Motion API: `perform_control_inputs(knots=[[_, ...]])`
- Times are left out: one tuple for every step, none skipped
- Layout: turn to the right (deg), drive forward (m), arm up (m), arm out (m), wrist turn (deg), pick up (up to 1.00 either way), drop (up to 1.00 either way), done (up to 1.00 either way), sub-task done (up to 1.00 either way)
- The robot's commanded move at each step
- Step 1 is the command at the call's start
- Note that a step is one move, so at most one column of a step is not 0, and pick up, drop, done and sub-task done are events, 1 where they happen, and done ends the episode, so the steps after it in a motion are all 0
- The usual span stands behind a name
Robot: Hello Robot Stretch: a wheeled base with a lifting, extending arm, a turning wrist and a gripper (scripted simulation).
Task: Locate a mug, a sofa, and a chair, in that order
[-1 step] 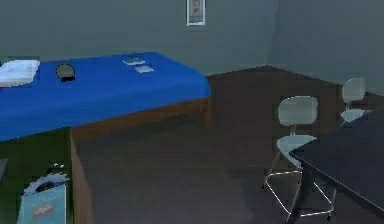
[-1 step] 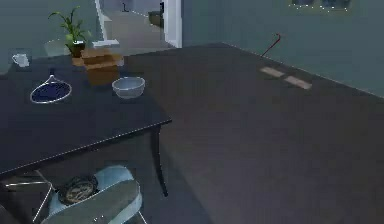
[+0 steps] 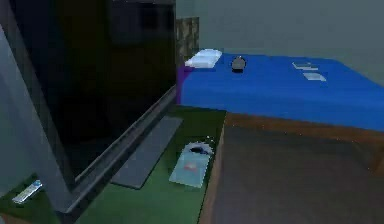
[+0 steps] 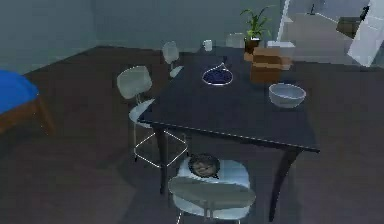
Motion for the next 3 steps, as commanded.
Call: perform_control_inputs(knots=[[-45.0, 0.0, 0.0, 0.0, 0.0, 0.0, 0.0, 0.0, 0.0], [-45.0, 0.0, 0.0, 0.0, 0.0, 0.0, 0.0, 0.0, 0.0], [-24.0, 0.0, 0.0, 0.0, 0.0, 0.0, 0.0, 0.0, 0.0]])
